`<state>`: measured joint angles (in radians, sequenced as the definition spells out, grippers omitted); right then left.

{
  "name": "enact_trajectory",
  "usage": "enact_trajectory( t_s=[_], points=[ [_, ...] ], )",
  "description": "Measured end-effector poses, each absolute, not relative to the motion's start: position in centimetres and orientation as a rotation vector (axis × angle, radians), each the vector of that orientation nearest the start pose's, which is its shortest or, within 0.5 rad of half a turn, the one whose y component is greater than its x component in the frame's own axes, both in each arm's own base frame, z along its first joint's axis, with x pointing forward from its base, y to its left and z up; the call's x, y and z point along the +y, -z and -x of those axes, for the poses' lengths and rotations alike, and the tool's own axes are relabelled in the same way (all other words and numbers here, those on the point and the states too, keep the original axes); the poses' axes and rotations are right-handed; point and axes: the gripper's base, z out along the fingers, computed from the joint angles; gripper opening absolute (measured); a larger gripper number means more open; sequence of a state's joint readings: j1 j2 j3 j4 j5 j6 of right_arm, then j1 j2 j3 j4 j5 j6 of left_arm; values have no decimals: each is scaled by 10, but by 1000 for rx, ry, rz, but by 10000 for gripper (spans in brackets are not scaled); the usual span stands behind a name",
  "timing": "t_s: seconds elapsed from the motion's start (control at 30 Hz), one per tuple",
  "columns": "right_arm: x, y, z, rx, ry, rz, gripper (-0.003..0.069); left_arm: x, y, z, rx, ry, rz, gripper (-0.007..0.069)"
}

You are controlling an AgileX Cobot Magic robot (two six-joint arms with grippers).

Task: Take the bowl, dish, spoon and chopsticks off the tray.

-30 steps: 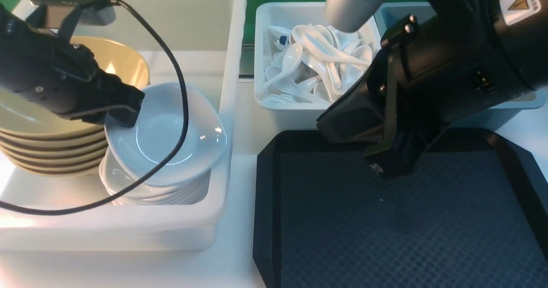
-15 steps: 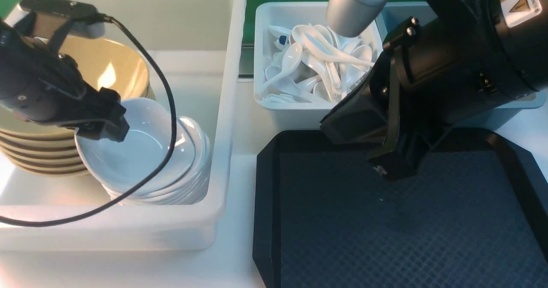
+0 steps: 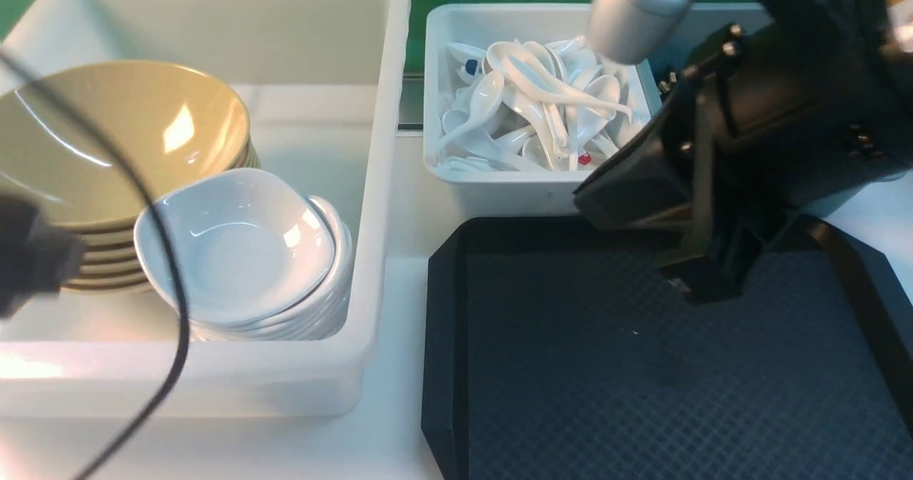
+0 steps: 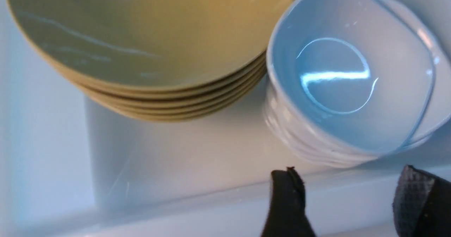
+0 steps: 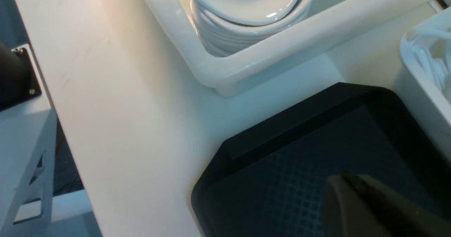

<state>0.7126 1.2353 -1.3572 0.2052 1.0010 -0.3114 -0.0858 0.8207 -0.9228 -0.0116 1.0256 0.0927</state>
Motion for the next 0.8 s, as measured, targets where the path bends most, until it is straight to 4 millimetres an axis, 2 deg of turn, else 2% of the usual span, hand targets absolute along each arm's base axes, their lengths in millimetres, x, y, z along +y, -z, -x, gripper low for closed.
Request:
enact_trajectory(
  t_s=[0.03,0.07,0.13,0.23,0.47,0.5,0.63,0.8],
  points=[
    [170,-412,-172,2084,-454,1114,45,-11,-348,-130,2364,-1,-207,210],
    [168,-413,-171,2073,-455,1107,45,-11,-345,-128,2353,-1,-205,174],
    [161,-409,-163,2054,-458,1090,45,-11,-330,-123,2305,15,-186,50],
    [157,-401,-159,2067,-455,1093,45,-13,-320,-131,2283,42,-157,2],
    [156,-391,-157,2113,-446,1121,45,-14,-311,-181,2284,12,-129,-11],
    [156,-391,-157,2115,-446,1122,45,-15,-307,-194,2306,-1,-132,-11],
    [155,-389,-155,2135,-443,1133,45,-17,-294,-224,2394,8,-117,-11],
    [154,-388,-154,2154,-441,1146,45,-23,-281,-237,2444,78,-92,-11]
  ],
)
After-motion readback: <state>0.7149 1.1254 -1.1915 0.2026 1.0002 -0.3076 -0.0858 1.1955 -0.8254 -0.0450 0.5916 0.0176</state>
